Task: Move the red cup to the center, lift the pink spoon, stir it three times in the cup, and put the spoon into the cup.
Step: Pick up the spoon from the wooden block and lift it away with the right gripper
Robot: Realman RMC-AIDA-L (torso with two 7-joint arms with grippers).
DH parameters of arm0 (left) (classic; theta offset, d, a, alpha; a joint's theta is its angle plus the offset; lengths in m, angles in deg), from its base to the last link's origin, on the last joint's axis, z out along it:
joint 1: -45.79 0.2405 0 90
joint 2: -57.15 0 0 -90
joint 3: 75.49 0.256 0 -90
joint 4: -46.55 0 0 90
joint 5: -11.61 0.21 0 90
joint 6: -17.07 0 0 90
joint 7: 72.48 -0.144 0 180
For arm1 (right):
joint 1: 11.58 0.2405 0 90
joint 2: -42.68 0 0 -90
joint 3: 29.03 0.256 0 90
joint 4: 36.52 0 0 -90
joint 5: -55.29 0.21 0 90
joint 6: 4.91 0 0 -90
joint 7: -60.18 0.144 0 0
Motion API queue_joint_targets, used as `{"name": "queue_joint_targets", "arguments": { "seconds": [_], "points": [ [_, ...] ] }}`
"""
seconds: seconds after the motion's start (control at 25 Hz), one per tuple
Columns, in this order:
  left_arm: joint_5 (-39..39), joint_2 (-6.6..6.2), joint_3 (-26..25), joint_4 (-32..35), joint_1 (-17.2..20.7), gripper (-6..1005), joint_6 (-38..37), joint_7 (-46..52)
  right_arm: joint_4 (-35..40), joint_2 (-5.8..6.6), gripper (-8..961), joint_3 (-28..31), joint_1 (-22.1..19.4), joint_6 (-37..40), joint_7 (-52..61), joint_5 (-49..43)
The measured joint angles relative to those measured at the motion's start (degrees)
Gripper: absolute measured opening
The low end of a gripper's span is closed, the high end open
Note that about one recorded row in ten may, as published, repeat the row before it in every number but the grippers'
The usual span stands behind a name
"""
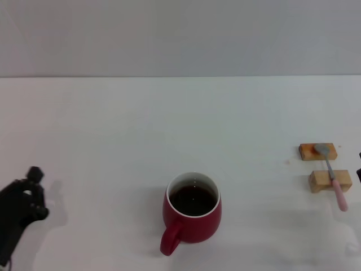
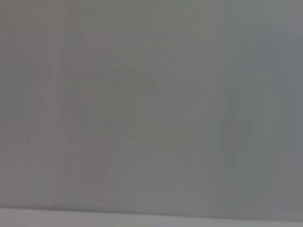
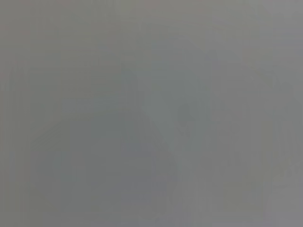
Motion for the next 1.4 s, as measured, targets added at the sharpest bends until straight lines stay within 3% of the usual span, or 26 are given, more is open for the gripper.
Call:
{"name": "queue_joint_targets", "arguments": {
  "seconds": [0.24,0.96,1.4],
  "points": [
    [-0.06,-0.04,-2.91,2.10,1.02,-2,-2.07,0.00,-0.36,0.00,636,0.22,0.06,-1.80,0.01,-0.01],
    [0.33,-0.04,-2.81,4.52,-0.85,-2,-0.93,0.15,-1.05,-0.27,637,0.00,-4.76,-5.78,2.44,0.28],
    [0.36,-0.04,-2.51,5.35,-1.42,-2,-0.91,0.42,-1.03,-0.22,637,0.26,-4.20,-11.08,2.65,0.28]
  ]
}}
